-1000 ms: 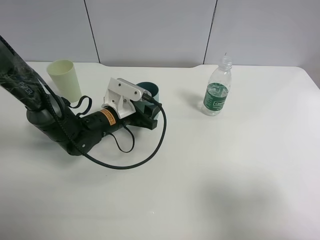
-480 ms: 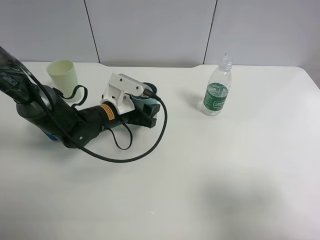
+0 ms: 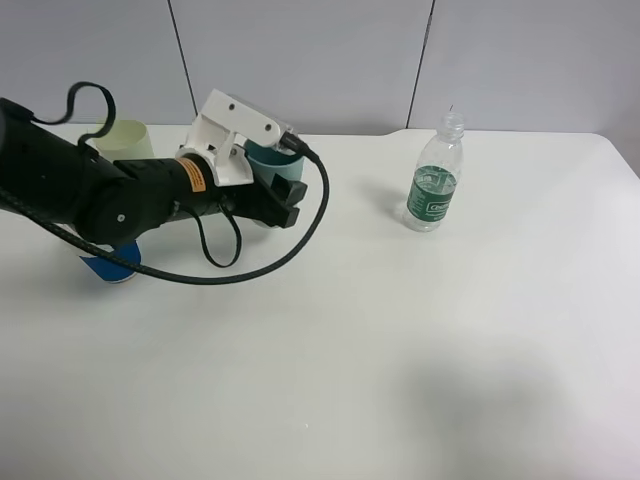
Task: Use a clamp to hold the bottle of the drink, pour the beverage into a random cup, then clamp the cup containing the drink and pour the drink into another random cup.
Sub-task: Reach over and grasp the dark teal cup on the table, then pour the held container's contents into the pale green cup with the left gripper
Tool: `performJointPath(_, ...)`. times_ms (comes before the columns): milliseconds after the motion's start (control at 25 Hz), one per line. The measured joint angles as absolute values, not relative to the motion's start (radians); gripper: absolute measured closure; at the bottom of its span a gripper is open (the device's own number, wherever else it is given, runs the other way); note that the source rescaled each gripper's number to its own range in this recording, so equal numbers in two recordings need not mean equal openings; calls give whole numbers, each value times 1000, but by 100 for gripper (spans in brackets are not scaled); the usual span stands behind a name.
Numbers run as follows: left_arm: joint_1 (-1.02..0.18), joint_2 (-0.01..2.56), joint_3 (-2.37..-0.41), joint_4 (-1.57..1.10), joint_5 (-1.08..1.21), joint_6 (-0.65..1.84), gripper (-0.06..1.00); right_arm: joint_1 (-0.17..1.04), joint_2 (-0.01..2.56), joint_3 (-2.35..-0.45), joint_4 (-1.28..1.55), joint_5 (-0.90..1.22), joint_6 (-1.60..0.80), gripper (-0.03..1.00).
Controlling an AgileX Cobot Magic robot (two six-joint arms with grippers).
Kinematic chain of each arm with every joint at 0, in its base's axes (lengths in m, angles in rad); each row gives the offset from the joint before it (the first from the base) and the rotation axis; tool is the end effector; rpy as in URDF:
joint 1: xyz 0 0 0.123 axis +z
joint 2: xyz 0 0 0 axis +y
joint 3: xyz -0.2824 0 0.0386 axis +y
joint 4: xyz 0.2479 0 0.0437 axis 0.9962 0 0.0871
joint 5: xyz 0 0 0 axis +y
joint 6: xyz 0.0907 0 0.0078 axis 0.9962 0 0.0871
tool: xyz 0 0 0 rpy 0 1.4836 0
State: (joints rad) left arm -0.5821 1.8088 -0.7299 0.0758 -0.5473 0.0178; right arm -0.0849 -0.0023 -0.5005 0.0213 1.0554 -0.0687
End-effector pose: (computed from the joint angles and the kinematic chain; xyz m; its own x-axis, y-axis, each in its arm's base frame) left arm 0.2835 -0.1909 0.1511 -0.3111 0.3034 -0.9006 0.6068 0.7928 0.0575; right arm -0.0049 0.0021 0.2777 -0.4503 -0.0200 -0.8927 0.0422 0.9982 -0.0437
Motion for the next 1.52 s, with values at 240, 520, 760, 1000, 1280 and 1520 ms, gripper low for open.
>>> performJointPath(240, -582, 1661, -729, -61, -385, 179, 94, -85, -2, -500, 21, 1055, -69, -3)
performJointPath(520, -525, 1516, -731, -326, -300, 432, 94, -85, -2, -500, 21, 1055, -69, -3)
performJointPath(760, -390, 1426, -731, -408, -219, 504, 94, -85, -2, -500, 21, 1055, -69, -3)
performJointPath(1000, -207, 1378, -731, -401, -153, 506, 94, -85, -2, -500, 21, 1055, -69, -3)
performJointPath(1280, -54, 1376, -731, -423, -154, 591, 94, -85, -2, -500, 21, 1055, -69, -3)
performJointPath(1520, -1, 1405, -732, -627, -243, 860, 94, -85, -2, -500, 21, 1055, -69, -3)
